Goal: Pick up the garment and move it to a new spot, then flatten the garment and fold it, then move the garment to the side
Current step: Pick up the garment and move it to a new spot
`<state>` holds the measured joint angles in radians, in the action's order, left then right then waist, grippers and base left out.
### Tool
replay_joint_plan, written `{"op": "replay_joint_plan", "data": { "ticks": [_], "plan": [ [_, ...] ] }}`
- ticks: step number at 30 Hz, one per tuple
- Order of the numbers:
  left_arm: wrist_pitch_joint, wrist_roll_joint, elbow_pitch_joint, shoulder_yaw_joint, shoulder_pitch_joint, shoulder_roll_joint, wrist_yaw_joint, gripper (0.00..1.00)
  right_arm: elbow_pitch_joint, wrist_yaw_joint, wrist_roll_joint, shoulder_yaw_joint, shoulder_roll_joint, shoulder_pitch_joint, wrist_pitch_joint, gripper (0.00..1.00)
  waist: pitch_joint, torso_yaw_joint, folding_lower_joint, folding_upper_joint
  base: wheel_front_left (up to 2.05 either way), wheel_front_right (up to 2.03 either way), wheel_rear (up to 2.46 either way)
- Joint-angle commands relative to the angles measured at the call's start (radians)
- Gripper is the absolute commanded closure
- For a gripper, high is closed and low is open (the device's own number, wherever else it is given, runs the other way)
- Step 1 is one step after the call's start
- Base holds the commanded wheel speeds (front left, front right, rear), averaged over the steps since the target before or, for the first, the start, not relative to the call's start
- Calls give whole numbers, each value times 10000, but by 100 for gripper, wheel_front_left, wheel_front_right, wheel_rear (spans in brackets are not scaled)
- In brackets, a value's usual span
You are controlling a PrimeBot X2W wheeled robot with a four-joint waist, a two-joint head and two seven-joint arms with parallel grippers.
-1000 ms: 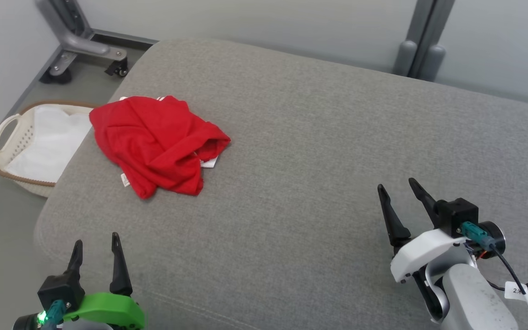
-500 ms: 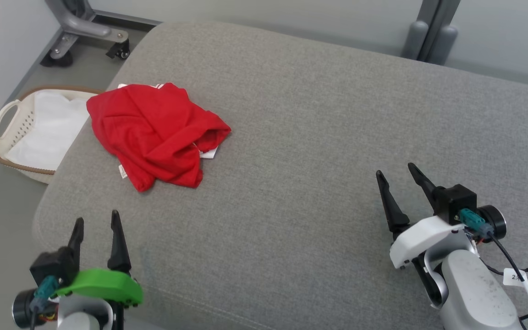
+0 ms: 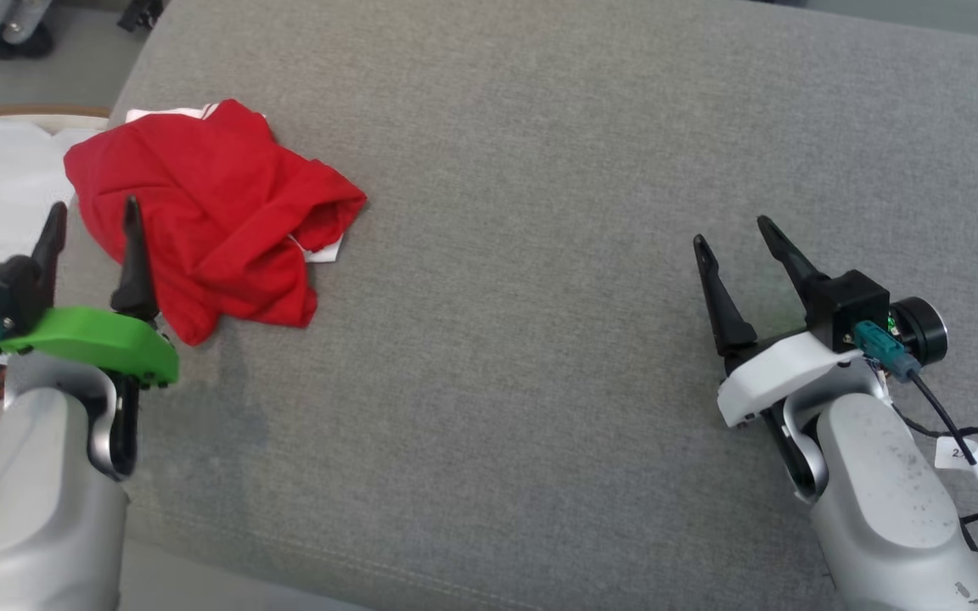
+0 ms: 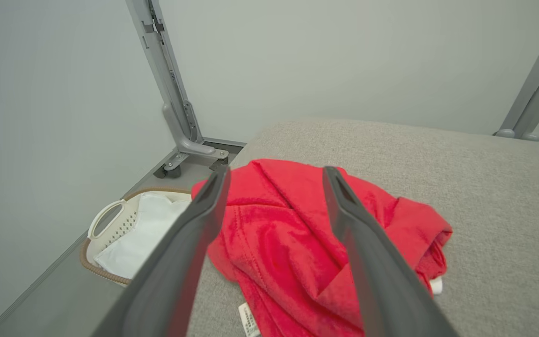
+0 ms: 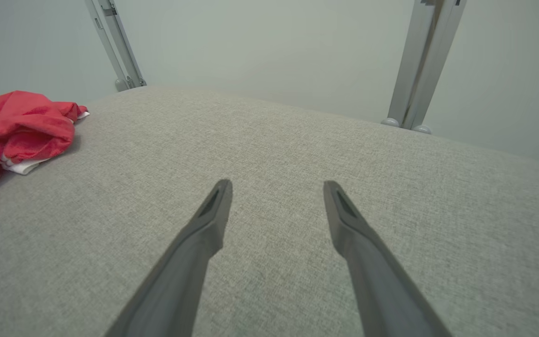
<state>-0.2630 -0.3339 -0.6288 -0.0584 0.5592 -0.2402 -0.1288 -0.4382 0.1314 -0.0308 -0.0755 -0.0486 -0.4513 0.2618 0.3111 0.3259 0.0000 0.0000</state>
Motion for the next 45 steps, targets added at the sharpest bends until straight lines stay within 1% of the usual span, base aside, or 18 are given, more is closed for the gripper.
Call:
{"op": "replay_joint_plan", "data": {
  "ticks": [1,3,5,9,13,18,19,23,26,27,28,29,34,37,38,40,45],
  "plan": [
    [-11,-353,-312,-276,309,-200,-28,0,95,-15,41,-28,-46,-167,45,0,527,-472,0,0,0,0,0],
    [40,-802,-703,-700,717,-539,-29,0,150,-15,57,-60,-49,-304,45,0,700,-613,0,0,0,0,0],
    [221,-1482,-1192,-1272,1205,-1019,-30,0,225,-15,98,-119,-46,-469,45,0,934,-792,0,0,0,0,0],
    [680,-2726,-1715,-2313,1741,-1572,-31,0,310,-15,173,-133,-47,-685,45,0,1308,-1116,0,0,0,0,0],
    [1102,-3724,-1985,-3071,2266,-2075,-32,0,411,-15,277,-79,-61,-852,45,0,1690,-1389,0,0,0,0,0],
    [1454,-4657,-2386,-3743,2687,-2383,-32,0,501,-15,365,36,-81,-953,45,0,2027,-1640,0,0,0,0,0],
    [1602,-5042,-2524,-4004,2757,-2441,-32,0,490,-15,376,68,-92,-947,40,0,2128,-1732,0,0,0,0,0],
    [2004,-5651,-2737,-4422,2818,-2466,-33,0,497,-17,421,155,-107,-944,22,0,2257,-1803,0,0,0,0,0],
    [2672,-6100,-2954,-4828,2794,-2355,-33,0,497,-17,453,206,-125,-937,20,0,2317,-1811,0,0,0,0,0],
    [2835,-6249,-3022,-4938,2790,-2343,-33,45,488,-19,461,237,-134,-938,20,0,2324,-1805,0,0,0,0,0],
    [2906,-6279,-3040,-5040,2809,-2354,-33,58,479,-19,466,249,-134,-955,20,0,2325,-1800,0,0,0,0,0],
    [3019,-6365,-3036,-5201,2825,-2360,-33,100,456,-19,477,263,-133,-993,20,0,2313,-1793,0,0,0,0,0],
    [2785,-6445,-3016,-5654,2990,-2553,-33,100,416,-19,452,276,-113,-1060,22,0,2146,-1750,0,0,0,0,0],
    [2151,-6277,-2992,-5844,3294,-2758,-33,100,413,-19,344,275,-94,-999,22,0,1929,-1770,0,0,0,0,0],
    [1657,-6220,-2897,-5934,3531,-2866,-33,100,418,-17,300,290,-76,-918,22,0,1754,-1797,0,0,0,0,0],
    [1185,-6078,-2776,-6087,3679,-2949,-33,100,412,-17,236,319,-66,-835,23,0,1540,-1839,0,0,0,0,0],
    [475,-5967,-2276,-6451,4012,-3014,-33,100,381,-17,0,392,-49,-559,23,0,931,-2036,0,0,0,0,0]
  ]
}}
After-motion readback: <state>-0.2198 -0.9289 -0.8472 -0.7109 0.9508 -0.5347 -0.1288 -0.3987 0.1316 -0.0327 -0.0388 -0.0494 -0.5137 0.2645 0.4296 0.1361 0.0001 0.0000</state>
